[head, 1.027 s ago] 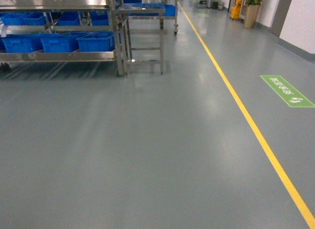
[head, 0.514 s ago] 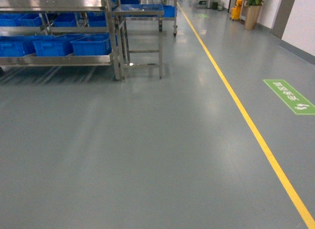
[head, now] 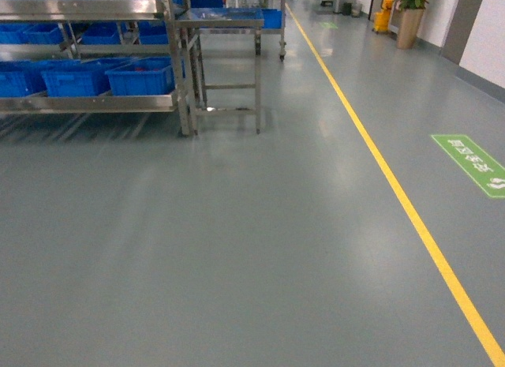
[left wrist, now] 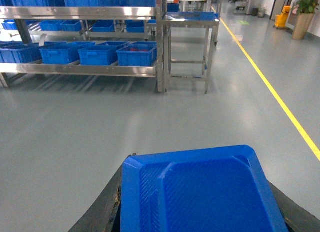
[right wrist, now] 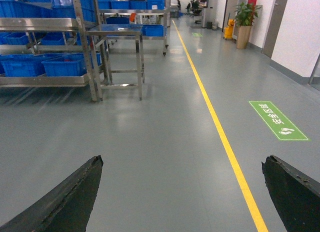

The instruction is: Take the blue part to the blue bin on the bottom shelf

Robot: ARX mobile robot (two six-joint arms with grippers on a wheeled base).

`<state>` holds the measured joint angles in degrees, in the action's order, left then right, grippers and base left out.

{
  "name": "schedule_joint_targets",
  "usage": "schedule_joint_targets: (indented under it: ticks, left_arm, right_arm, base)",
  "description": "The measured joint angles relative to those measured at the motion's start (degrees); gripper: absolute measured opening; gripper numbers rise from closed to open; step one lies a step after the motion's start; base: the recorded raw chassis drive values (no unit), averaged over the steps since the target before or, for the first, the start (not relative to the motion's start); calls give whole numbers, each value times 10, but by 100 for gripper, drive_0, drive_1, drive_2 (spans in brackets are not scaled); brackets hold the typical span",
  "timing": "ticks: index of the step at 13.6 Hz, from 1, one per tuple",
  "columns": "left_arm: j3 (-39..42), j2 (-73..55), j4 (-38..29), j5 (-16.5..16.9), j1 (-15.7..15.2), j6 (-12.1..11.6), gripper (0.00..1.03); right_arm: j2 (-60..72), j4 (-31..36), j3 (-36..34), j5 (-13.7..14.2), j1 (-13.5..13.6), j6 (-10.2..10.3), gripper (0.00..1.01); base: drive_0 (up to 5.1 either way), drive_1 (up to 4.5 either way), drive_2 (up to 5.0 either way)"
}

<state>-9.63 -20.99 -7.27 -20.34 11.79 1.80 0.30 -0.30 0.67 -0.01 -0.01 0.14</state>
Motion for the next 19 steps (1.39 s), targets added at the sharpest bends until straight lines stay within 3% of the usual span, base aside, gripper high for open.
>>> schedule_joint_targets:
  ticks: [8, 19]
  left_arm:
    - [0, 1, -3, 0, 0, 1, 44]
    - [1, 0, 0, 0, 0, 2, 44]
  right_arm:
    - [0, 0, 0, 0, 0, 0, 98]
    - [0, 0, 0, 0, 0, 0, 98]
  base:
    - [0, 0, 0]
    - [-7, 408, -422]
